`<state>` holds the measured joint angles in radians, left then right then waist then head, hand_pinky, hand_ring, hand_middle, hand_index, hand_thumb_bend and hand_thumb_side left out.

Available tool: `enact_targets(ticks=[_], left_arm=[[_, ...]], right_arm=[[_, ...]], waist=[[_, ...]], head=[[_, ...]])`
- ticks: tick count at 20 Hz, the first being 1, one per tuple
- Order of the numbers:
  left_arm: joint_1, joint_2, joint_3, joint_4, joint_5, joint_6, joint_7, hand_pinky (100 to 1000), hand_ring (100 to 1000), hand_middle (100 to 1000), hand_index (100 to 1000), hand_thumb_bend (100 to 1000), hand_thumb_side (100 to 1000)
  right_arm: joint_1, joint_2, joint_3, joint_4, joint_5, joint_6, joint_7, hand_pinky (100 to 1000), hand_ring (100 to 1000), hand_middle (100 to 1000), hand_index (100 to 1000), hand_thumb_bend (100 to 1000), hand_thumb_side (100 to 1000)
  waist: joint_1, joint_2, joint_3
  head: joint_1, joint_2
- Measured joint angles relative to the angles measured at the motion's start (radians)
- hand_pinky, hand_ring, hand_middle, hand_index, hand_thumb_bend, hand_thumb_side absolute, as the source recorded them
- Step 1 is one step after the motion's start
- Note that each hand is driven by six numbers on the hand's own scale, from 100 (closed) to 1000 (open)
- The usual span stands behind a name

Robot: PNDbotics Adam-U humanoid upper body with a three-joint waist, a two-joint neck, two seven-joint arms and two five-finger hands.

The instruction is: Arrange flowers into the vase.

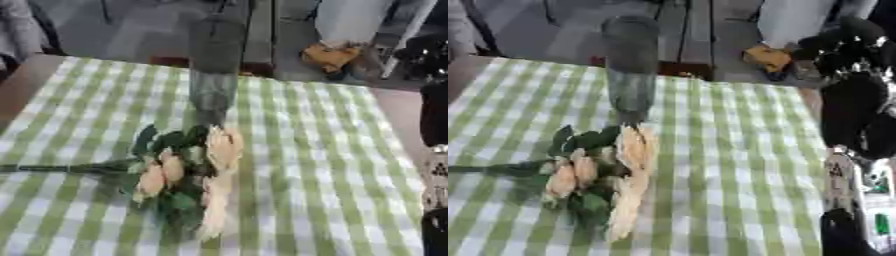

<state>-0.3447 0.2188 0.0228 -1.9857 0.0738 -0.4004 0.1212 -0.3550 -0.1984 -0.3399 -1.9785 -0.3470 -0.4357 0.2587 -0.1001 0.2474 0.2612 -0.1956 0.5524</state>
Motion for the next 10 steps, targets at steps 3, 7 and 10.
enact_targets(ticks=[3, 7, 10], left_arm=[[0.0, 0.0, 0.0, 0.0, 0.0, 0.0, 0.0, 547, 834, 960, 979, 100, 823], [-0.001, 0.002, 0.0, 0.0, -0.005, 0.0, 0.0, 546, 832, 955, 978, 100, 797], [-0.014, 0.029, 0.001, 0.0, -0.018, -0.002, 0.002, 547, 829, 946, 977, 100, 757]], right_arm=[[0.0, 0.0, -0.003, 0.0, 0.0, 0.0, 0.0, 634, 669, 610, 796, 100, 1000], [0.0, 0.0, -0.005, 0.0, 0.0, 0.0, 0.0, 633, 669, 610, 796, 100, 1000], [0.003, 0.0, -0.005, 0.0, 0.0, 0.0, 0.0, 634, 669, 610, 796, 100, 1000]], waist=[[0.0, 0.0, 0.0], [0.0, 0.0, 0.0], [0.0, 0.0, 0.001]], head=[[0.0, 0.0], [0.0, 0.0], [-0.001, 0.001]])
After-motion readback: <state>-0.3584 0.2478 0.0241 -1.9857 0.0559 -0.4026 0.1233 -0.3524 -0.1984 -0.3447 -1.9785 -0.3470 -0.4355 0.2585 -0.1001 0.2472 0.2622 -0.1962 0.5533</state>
